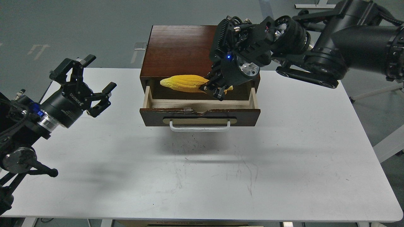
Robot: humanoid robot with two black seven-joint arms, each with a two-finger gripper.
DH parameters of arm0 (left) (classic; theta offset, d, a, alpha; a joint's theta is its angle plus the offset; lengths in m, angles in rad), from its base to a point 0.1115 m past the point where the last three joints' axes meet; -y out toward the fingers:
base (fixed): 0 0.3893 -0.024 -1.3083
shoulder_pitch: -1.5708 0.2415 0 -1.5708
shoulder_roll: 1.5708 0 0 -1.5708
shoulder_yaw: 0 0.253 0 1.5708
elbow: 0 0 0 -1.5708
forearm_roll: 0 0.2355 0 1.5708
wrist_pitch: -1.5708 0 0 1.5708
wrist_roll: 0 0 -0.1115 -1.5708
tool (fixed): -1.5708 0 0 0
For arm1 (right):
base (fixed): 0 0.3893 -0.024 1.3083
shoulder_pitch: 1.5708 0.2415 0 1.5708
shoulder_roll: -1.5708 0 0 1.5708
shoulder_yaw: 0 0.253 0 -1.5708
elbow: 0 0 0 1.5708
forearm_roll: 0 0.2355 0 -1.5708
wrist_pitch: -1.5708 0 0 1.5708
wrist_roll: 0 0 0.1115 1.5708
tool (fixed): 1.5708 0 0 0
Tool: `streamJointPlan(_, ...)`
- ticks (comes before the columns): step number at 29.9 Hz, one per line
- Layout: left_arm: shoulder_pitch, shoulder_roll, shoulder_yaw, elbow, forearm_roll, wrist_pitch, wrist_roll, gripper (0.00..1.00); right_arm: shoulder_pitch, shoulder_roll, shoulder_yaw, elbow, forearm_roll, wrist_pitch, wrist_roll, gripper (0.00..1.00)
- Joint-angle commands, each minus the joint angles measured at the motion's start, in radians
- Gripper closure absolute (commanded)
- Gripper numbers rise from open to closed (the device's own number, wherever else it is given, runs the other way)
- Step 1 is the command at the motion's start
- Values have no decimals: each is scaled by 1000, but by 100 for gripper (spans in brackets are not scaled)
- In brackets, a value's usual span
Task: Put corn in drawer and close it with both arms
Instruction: 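Lower the corn into the drawer and open the right gripper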
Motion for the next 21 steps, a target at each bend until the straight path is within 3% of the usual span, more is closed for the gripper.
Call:
streamJointPlan(1,0,0,0,0,0,0,0,0,-15,6,-1,0,0,2,0,85)
streamJointPlan(4,0,0,0,0,0,0,0,0,-19,6,-1,0,0,2,0,77)
streamJointPlan(14,5,0,0,0,1,0,0,0,-17,12,0,0,8,0,0,37)
streamJointPlan(21,5,2,0,0,1,0,0,0,-5,6,14,6,25,0,0,18)
